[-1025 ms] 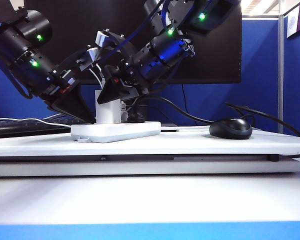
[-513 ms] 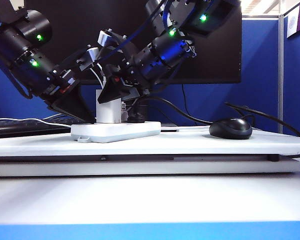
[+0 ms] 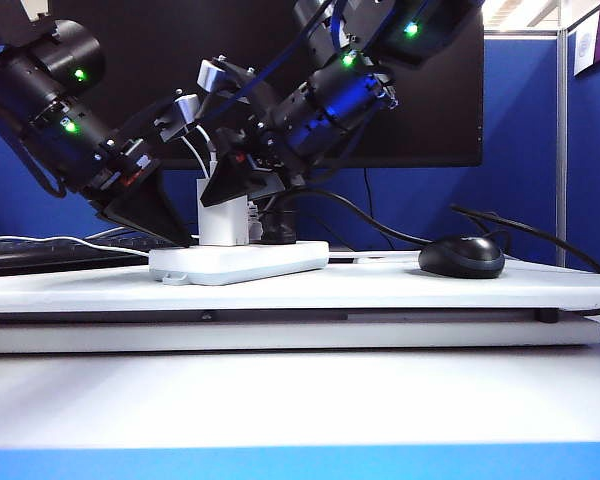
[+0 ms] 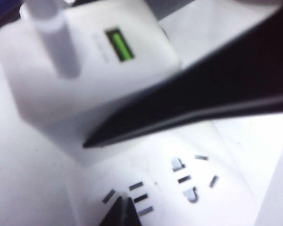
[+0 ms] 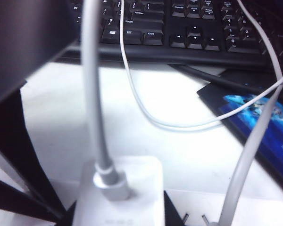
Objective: Unplug the white charger from the socket, then place it next to the socket.
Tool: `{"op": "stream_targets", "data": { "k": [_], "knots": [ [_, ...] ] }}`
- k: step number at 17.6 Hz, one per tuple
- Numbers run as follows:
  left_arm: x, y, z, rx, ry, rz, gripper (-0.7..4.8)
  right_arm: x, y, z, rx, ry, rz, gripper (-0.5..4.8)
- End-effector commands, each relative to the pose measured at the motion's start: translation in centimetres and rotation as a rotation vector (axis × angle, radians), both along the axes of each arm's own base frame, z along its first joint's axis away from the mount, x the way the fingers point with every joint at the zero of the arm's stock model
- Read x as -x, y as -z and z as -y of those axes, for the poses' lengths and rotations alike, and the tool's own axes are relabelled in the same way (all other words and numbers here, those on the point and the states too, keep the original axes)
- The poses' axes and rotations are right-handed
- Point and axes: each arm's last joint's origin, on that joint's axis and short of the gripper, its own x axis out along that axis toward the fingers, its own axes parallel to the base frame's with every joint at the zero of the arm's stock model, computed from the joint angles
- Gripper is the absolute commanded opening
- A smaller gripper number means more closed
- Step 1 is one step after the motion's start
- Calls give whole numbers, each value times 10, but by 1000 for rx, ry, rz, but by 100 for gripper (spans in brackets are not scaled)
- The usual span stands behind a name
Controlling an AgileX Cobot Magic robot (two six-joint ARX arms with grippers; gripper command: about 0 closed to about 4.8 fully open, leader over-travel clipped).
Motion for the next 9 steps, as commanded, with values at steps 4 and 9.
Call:
{"op": "stream_targets", "data": {
  "k": [4, 9],
  "knots": [
    [1, 11, -2, -30, -17, -62, -6, 1, -25, -1, -89, -22, 91, 0],
    [2, 4, 7, -25, 61, -37, -6, 2, -25, -1, -118, -71, 59, 0]
  ]
}}
